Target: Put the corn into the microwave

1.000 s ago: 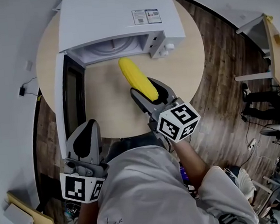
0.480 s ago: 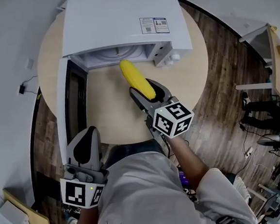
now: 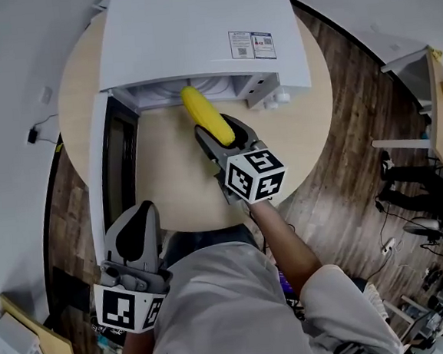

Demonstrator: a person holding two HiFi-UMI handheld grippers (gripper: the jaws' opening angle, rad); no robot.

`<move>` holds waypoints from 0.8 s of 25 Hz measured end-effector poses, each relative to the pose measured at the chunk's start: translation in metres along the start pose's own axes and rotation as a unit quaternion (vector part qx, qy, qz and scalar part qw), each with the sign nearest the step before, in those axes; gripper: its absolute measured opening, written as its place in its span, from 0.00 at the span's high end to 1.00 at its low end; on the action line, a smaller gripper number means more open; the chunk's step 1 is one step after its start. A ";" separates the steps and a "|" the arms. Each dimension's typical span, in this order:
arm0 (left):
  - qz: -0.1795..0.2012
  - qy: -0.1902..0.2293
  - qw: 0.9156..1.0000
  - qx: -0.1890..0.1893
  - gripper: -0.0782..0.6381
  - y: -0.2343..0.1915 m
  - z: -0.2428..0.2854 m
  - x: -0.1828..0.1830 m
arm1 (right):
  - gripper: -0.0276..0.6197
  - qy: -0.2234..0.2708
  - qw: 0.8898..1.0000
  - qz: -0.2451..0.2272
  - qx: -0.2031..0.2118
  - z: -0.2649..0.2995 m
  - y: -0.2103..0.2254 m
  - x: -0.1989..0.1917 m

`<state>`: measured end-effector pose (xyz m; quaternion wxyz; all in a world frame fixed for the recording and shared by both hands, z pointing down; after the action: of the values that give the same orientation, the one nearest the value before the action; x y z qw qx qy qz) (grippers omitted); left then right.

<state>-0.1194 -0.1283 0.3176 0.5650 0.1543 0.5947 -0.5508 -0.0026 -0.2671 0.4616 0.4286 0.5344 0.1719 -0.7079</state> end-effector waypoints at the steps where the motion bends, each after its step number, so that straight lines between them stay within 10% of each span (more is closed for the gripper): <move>1: -0.001 -0.001 1.000 0.002 0.90 -0.001 0.000 0.000 | 0.55 0.001 1.000 -0.001 -0.002 0.004 0.001 0.001; 20: -0.008 -0.015 0.999 0.038 0.90 -0.015 0.003 -0.004 | 0.55 0.003 1.000 0.000 -0.029 0.071 0.041 -0.003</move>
<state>-0.1290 -0.1342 0.3295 0.5631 0.1622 0.5658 -0.5800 -0.0129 -0.3393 0.4994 0.4431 0.5242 0.1938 -0.7010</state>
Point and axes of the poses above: the fingertips, and each gripper's own axes: z forward along the fingers, y to its right, x out of its top, the point moved 1 cm from there along -z, backward along the fingers, and after that the axes turned 15 degrees about -z, right-handed, at the moved point
